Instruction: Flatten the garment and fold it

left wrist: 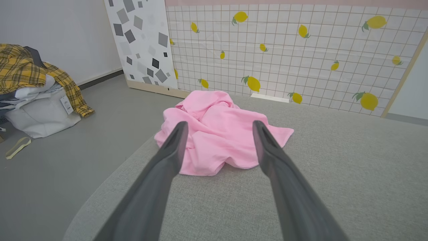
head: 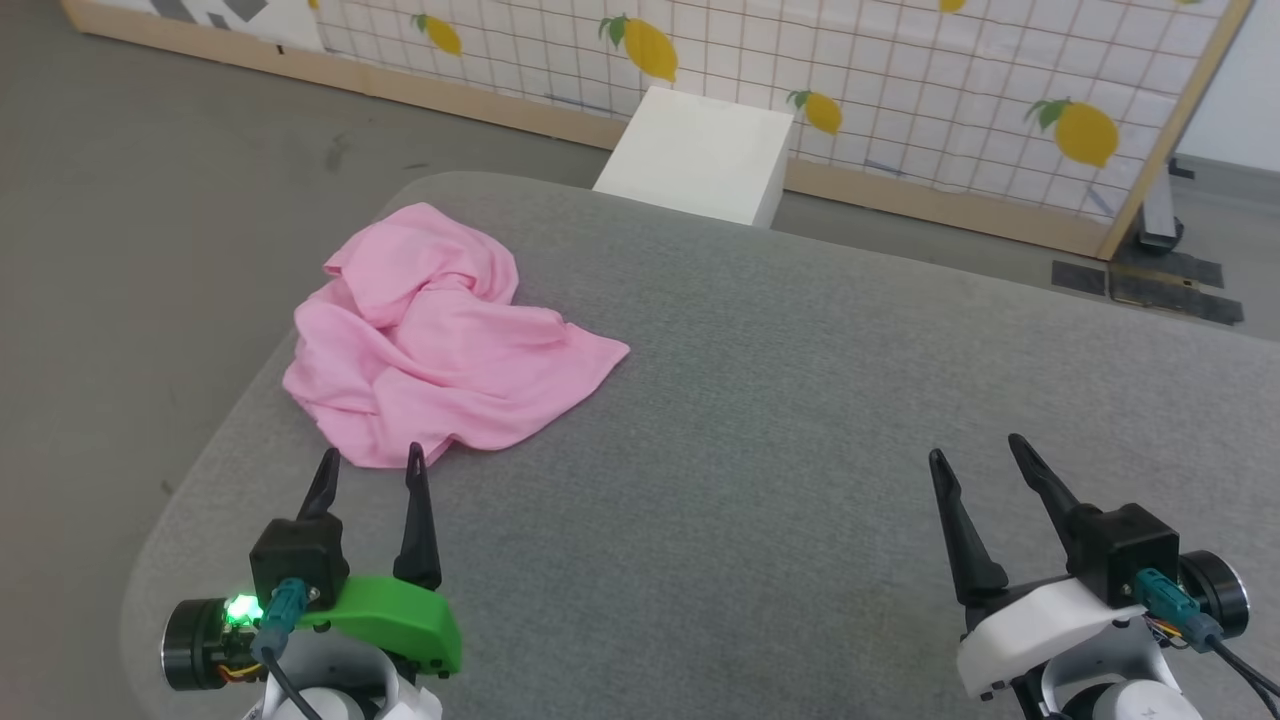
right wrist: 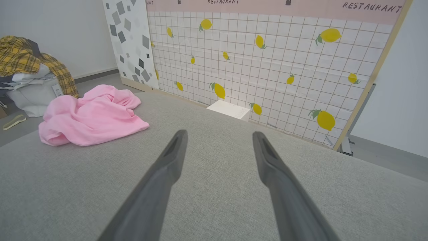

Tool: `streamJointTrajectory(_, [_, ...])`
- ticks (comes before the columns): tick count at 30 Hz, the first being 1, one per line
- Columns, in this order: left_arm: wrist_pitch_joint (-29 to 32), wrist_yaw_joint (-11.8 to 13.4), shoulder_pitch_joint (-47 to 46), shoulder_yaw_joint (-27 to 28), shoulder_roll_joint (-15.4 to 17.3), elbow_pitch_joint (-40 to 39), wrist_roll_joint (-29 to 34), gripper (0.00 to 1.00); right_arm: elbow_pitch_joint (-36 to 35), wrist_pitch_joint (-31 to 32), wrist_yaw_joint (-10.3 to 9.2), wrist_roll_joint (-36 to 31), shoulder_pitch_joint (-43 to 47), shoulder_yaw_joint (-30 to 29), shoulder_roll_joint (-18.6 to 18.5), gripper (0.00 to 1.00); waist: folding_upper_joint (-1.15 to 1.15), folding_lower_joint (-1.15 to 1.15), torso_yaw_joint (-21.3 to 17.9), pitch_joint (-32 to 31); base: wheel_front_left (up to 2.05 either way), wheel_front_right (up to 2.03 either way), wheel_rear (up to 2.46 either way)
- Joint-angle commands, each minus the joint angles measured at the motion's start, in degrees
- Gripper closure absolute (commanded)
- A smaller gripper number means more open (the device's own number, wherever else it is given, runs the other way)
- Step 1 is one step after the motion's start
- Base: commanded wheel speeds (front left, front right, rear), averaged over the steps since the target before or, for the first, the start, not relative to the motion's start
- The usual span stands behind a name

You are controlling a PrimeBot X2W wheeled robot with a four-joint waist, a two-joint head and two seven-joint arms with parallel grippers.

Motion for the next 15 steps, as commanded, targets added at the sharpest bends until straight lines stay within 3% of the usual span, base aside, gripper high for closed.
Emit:
streamJointTrajectory(1, [-0.6,0.7,0.6,0.0,0.0,0.1,-0.9,0.0,0.1,-0.6,-0.04,0.5,-0.8,0.2,0.1,0.0,0.0,0.0,1.1,0.0,0.0,0.0,0.0])
streamJointTrajectory(15, [-2.2,1.6,1.3,0.2,0.0,0.6,-1.2,0.0,0.3,-1.7,-0.05,1.1,-1.2,1.0,0.1,0.0,0.0,0.0,5.1,0.2,0.0,0.0,0.0])
